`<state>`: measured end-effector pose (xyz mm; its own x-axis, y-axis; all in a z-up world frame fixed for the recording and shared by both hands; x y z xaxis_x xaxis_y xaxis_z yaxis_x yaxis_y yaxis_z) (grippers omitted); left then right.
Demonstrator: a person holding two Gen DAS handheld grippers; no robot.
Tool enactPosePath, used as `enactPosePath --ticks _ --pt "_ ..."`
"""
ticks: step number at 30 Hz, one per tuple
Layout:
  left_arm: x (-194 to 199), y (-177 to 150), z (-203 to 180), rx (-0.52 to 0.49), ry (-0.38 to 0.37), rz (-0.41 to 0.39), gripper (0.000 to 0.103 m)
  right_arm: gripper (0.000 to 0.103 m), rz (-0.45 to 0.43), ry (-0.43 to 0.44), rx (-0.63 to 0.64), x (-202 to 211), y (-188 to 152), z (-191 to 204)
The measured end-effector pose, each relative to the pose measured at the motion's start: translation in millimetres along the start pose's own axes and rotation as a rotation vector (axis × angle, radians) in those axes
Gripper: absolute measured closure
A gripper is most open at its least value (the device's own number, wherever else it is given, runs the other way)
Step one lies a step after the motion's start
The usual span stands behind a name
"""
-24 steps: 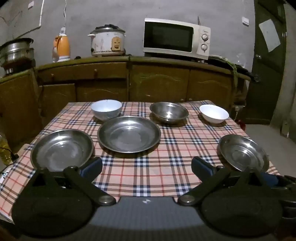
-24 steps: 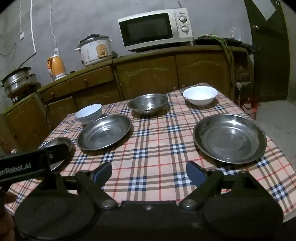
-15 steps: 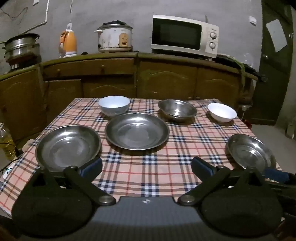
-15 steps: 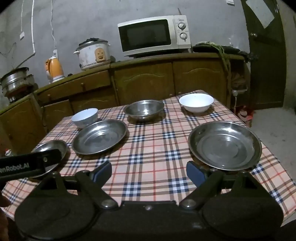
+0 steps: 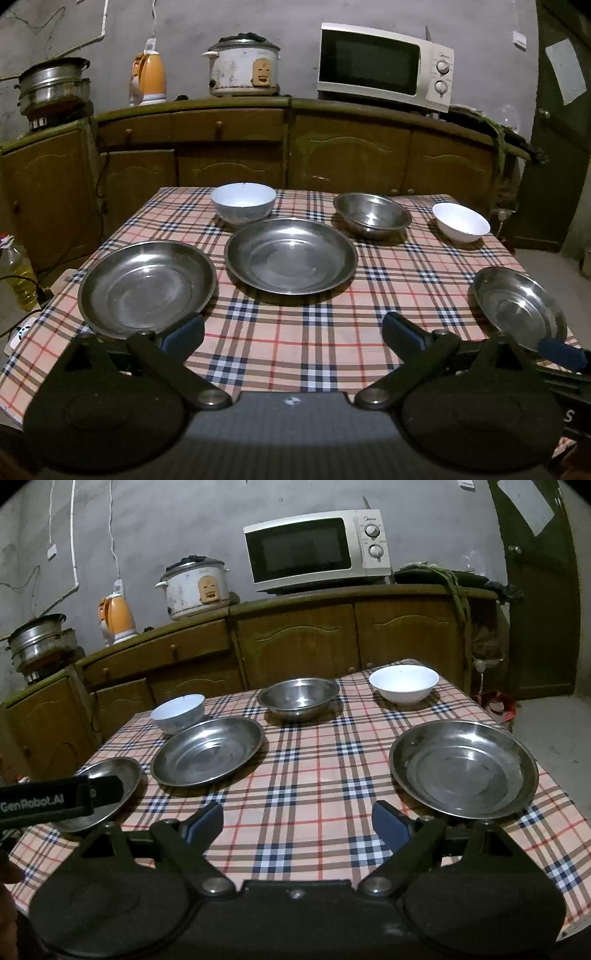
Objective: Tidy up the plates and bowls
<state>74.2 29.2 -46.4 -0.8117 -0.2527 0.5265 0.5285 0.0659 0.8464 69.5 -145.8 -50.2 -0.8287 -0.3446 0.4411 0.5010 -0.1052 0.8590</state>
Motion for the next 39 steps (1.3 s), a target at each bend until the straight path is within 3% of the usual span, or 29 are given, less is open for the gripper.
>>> enactPosePath --ticks 39 --pt "-48 0 32 0.029 0.064 0.066 0.000 0.000 0.059 0.009 0.077 -50 -3 11"
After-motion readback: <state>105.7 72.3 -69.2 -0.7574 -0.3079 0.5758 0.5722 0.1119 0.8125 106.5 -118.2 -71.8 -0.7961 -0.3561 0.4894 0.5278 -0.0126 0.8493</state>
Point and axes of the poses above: each gripper's, at about its wrist camera, not at the fingertips, and x roughly against the way its jaws point, z to its left, y to its top, the point moved 7 cm from there along -x, roughly the way its jaws point, and after that the axes turned 12 degrees about y, right-handed, at the moved point
